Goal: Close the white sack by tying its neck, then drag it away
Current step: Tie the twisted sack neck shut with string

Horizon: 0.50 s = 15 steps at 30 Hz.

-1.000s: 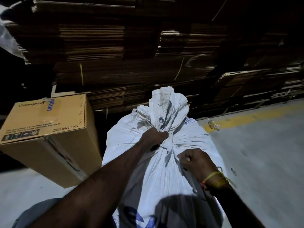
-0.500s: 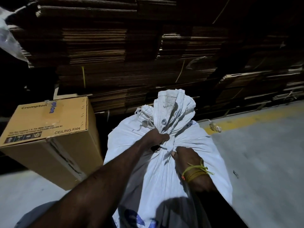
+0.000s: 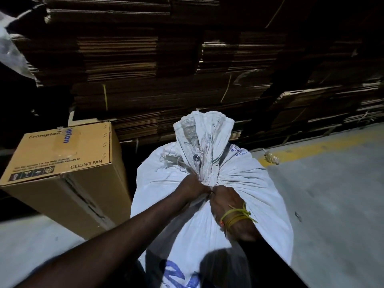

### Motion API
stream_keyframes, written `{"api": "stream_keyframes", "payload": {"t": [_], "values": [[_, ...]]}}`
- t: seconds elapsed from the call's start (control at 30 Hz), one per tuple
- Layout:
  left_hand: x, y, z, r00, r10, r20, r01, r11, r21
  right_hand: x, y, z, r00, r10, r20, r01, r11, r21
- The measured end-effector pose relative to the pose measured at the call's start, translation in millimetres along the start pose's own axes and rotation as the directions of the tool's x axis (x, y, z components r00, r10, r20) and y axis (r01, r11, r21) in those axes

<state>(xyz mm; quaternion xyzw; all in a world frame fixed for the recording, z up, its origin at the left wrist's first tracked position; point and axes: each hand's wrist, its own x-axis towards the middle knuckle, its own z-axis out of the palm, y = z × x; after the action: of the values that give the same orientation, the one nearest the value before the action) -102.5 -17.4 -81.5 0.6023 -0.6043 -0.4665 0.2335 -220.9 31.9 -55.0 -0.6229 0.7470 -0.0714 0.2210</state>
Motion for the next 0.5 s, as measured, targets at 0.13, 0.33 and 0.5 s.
{"api": "stream_keyframes", "payload": {"t": [0.13,0.33,0.5], "values": [[-7.1,-7.5,4.3,1.0,0.019,-0.014,-0.017,0.988,0.156,1.9,1.6,2.9,1.0,0.023,-0.004,-0.023,0.998,0.052],[-9.8,-12.9,13.0,0.966,0.026,-0.256,0.04,0.968,0.249,1.7,5.3,5.8,0.999,0.037,0.016,-0.038,0.998,0.057],[-13.3,-16.2,17.8,0.942,0.073,-0.327,-0.008,0.981,0.196,-0.7,12.9,5.9,0.996,0.009,0.087,-0.022,0.989,0.147]]}}
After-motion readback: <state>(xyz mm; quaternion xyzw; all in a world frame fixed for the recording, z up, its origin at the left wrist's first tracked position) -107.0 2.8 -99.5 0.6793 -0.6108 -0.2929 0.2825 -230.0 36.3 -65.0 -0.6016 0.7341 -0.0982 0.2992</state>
